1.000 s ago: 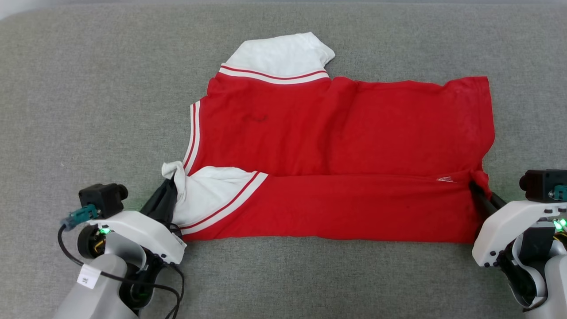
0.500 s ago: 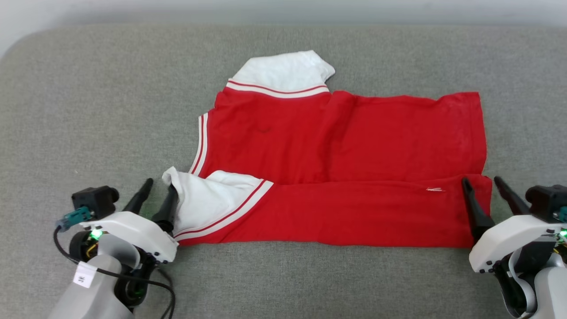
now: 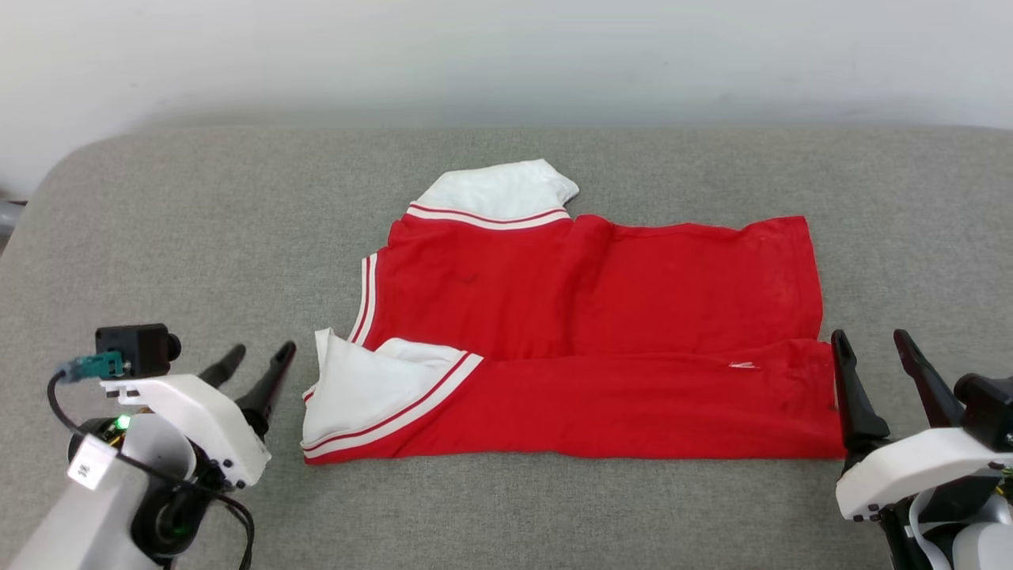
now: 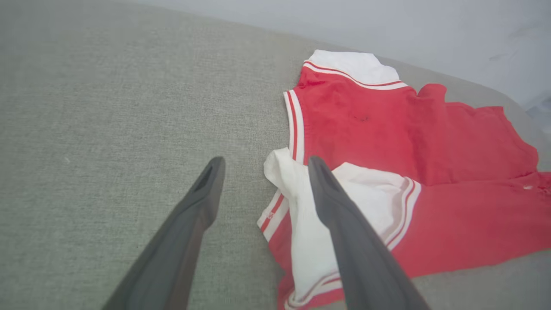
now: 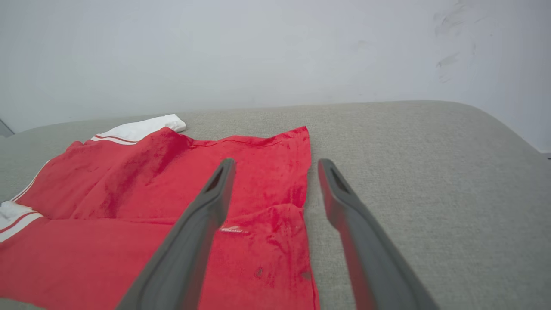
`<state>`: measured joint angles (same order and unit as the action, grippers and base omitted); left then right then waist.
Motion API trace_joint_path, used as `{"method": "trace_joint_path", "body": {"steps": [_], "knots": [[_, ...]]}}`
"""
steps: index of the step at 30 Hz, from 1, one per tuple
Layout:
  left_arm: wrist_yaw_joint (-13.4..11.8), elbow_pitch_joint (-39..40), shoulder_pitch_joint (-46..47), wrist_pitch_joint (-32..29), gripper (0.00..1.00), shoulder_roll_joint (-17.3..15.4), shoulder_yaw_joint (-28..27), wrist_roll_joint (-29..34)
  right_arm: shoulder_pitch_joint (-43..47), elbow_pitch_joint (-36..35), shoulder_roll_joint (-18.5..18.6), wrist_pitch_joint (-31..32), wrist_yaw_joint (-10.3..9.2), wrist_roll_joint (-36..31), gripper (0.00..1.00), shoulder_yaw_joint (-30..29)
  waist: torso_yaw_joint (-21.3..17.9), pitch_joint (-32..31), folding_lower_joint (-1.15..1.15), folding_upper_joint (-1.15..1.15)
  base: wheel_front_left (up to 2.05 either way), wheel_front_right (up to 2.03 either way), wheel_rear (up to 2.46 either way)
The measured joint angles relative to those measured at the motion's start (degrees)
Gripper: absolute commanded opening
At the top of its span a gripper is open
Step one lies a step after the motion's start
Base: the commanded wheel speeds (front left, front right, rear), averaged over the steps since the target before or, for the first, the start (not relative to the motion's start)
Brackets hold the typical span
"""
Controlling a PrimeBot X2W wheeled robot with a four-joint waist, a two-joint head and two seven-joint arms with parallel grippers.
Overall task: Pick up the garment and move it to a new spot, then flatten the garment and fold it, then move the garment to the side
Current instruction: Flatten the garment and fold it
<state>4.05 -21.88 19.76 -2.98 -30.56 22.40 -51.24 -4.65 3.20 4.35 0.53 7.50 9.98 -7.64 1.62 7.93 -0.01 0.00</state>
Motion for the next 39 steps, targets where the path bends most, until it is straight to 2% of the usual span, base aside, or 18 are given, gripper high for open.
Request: {"method": "trace_joint_path", "body": {"steps": [4, 8, 11, 15, 21, 24, 27, 28, 29, 30, 35, 39], "knots": [[0.1, 5.6, -1.7, -10.3, 1.00, -3.1, 0.3, -5.0, 1.3, -1.7, -0.5, 0.7, 0.00, 0.0, 1.00, -0.3, -0.5, -0.5, 0.00, 0.00, 0.00, 0.00, 0.00], [-1.9, 10.5, -3.7, -19.2, 1.00, -5.9, 1.1, -8.2, 1.6, -2.9, -0.9, 1.5, 0.00, 0.4, 1.00, -0.2, -1.1, -0.1, 0.00, 0.00, 0.00, 0.00, 0.00], [-3.6, 12.9, -4.6, -22.4, 1.00, -7.1, 1.5, -9.0, 1.7, -3.3, -1.1, 1.6, 0.00, 0.6, 1.00, 0.0, -1.7, 0.7, 0.00, 0.00, 0.00, 0.00, 0.00], [-5.1, 13.7, -5.3, -24.1, 1.00, -7.3, 2.5, -8.7, 1.2, -3.3, -1.2, 1.5, 0.00, 1.3, 1.00, 0.3, -2.5, 2.3, 0.00, 0.00, 0.00, 0.00, 0.00], [-7.3, 10.3, -4.8, -24.3, 1.00, -7.1, 4.5, -5.6, -0.4, -2.8, -1.3, 1.1, 0.00, 2.6, 1.00, 0.9, -3.9, 5.0, 0.00, 0.00, 0.00, 0.00, 0.00], [-7.3, 8.5, -3.6, -24.1, 1.00, -6.3, 5.1, -4.9, -0.8, -2.5, -1.4, 1.0, 0.00, 3.2, 1.00, 1.0, -4.6, 6.2, 0.00, 0.00, 0.00, 0.00, 0.00], [-6.1, 6.7, -2.6, -24.4, 1.00, -5.3, 5.4, -5.5, -1.1, -2.1, -1.4, 1.0, 0.00, 3.5, 1.00, 0.8, -5.1, 7.0, 0.00, 0.00, 0.00, 0.00, 0.00], [-5.8, 6.3, -2.3, -24.8, 0.49, -5.1, 5.5, -5.9, -1.1, -2.1, -1.4, 1.0, 0.00, 3.6, 1.00, 0.7, -5.2, 7.2, -0.01, 0.01, 0.00, 0.00, 0.00], [-5.1, 5.8, -2.0, -25.0, 0.33, -5.1, 5.5, -6.2, -1.1, -2.0, -1.4, 1.0, 0.00, 3.7, 1.00, 0.4, -5.3, 7.3, -0.01, 0.00, 0.00, 0.00, 0.00], [-4.7, 5.4, -1.8, -25.1, 0.00, -4.9, 5.5, -6.6, -1.1, -1.9, -1.4, 1.0, 0.00, 3.7, 1.00, 0.2, -5.3, 7.3, -0.01, 0.00, 0.00, 0.00, 0.00], [-3.0, 4.4, -1.1, -25.0, 0.00, -3.2, 6.1, -7.4, -1.2, -1.0, -1.4, 3.4, 0.00, 4.4, 1.00, -0.9, -5.0, 7.1, 0.00, 0.00, 0.00, 0.00, 0.00], [-2.5, 4.5, -1.0, -23.4, 0.00, -3.3, 6.5, -6.3, -1.2, -0.8, -1.4, 9.3, 0.00, 5.8, 1.00, -2.2, -4.5, 6.4, 0.01, 0.00, 0.00, 0.00, 0.00]]}}
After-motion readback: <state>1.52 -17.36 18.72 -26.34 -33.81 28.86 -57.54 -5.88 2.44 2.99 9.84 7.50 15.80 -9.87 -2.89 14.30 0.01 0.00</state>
